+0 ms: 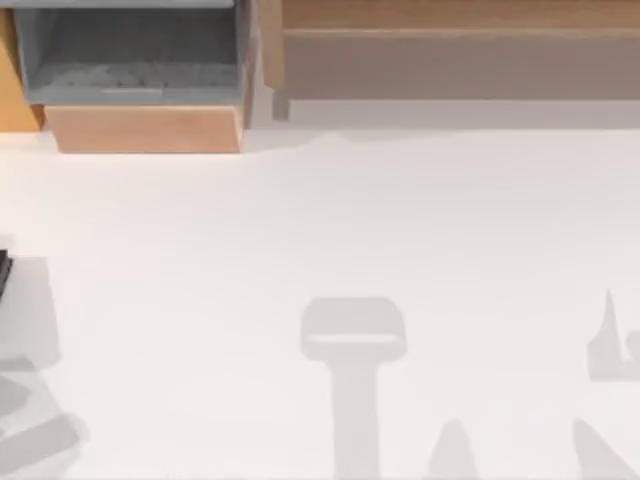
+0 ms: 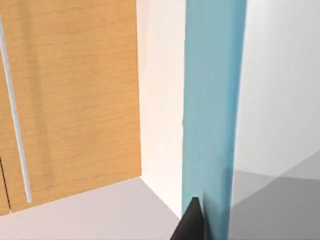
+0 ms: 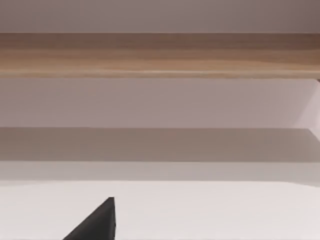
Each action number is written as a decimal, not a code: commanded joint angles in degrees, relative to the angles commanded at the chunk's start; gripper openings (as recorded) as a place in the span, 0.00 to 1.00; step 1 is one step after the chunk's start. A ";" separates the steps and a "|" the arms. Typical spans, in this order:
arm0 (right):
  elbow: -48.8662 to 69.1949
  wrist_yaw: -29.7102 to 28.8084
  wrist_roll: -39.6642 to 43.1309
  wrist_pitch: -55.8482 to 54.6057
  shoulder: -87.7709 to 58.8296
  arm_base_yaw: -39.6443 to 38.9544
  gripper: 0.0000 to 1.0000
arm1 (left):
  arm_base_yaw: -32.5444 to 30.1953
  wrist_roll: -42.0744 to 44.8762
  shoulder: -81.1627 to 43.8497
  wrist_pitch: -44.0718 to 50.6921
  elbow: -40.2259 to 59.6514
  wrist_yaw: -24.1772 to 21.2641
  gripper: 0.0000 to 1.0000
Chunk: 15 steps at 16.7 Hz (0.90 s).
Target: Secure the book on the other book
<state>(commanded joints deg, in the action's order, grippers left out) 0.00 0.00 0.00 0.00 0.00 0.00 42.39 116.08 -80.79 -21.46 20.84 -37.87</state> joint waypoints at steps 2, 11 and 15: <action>0.00 0.00 0.00 0.00 0.00 0.00 1.00 | 1.08 1.50 0.28 0.64 -0.95 -0.57 0.00; 0.00 0.00 0.00 0.00 0.00 0.00 1.00 | 0.23 0.86 -1.09 -0.82 -0.63 0.06 0.00; 0.00 0.00 0.00 0.00 0.00 0.00 1.00 | 0.18 0.80 -1.19 -0.93 -0.62 0.11 0.08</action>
<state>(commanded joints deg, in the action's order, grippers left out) 0.00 0.00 0.00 0.00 0.00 0.00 42.57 116.88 -81.98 -22.39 20.22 -37.76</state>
